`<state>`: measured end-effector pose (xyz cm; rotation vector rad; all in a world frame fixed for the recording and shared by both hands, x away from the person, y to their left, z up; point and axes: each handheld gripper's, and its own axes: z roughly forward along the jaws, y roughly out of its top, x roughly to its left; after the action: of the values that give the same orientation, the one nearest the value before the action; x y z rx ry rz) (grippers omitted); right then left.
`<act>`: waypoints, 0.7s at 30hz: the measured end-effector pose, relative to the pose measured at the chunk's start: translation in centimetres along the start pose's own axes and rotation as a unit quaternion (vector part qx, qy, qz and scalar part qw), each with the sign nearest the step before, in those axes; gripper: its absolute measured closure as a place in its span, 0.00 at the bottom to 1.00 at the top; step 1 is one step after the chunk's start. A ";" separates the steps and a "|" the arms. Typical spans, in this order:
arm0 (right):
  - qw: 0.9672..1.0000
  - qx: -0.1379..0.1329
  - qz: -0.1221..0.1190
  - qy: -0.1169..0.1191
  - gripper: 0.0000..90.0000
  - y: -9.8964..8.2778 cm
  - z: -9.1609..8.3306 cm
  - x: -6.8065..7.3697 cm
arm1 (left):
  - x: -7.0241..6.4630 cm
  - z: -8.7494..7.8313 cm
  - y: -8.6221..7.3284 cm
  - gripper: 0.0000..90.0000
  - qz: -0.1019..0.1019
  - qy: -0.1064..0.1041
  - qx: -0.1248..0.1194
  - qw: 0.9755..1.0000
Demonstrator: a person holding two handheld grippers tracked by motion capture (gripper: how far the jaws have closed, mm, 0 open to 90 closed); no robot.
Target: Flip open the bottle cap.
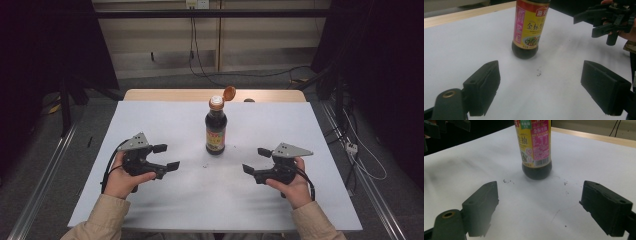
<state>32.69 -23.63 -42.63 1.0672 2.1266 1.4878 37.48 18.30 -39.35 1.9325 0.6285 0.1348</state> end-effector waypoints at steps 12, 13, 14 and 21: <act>1.000 0.003 0.002 -0.013 0.16 -1.3 -1.7 -0.3 | 0.2 -0.7 -1.5 0.17 -0.009 0.008 0.004 1.000; 1.000 0.003 0.002 -0.015 0.16 -1.4 -1.9 -0.4 | 0.3 -0.8 -1.7 0.17 -0.007 0.010 0.006 1.000; 1.000 0.005 0.003 -0.016 0.16 -1.6 -2.0 -0.4 | 0.3 -0.9 -1.8 0.17 -0.009 0.011 0.006 1.000; 1.000 0.007 0.007 -0.021 0.16 -2.3 -2.8 -0.6 | 0.5 -1.6 -2.6 0.17 -0.012 0.019 0.007 1.000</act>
<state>30.37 -26.30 -43.70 1.1102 2.1081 1.4459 36.35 20.63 -41.06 1.9400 0.6784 0.1527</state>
